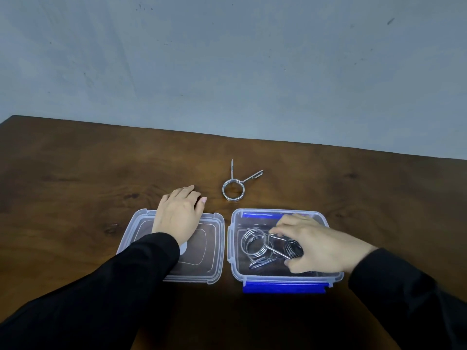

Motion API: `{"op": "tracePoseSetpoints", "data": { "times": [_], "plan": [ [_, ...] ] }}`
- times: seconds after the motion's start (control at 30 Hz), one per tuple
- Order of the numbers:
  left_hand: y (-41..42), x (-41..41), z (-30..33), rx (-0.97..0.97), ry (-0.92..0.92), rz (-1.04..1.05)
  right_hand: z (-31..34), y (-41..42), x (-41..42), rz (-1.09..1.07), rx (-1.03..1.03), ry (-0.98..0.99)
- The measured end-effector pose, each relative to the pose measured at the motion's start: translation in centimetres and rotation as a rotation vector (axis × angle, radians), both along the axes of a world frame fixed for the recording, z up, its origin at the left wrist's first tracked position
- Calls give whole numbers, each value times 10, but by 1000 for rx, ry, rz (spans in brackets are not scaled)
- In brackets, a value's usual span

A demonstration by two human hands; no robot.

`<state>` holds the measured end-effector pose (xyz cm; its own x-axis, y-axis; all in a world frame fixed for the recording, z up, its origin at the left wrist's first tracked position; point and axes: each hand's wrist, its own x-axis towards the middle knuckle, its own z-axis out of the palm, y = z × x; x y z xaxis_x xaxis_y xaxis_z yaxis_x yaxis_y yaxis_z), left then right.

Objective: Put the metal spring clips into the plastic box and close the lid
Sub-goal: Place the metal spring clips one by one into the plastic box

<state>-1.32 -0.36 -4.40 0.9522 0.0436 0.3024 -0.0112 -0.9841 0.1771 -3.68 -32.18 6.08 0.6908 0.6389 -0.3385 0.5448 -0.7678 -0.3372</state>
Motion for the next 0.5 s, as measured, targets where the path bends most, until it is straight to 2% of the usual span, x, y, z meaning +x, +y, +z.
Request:
{"op": "tracePoseSetpoints", "data": {
  "times": [0.37,0.5],
  "plan": [
    [-1,-1,2,7,0,-2,-8,5,-6,92,-101,-75],
    [-1,-2,3,6,4,1,7,2,-3,36,-5,-85]
  ]
}}
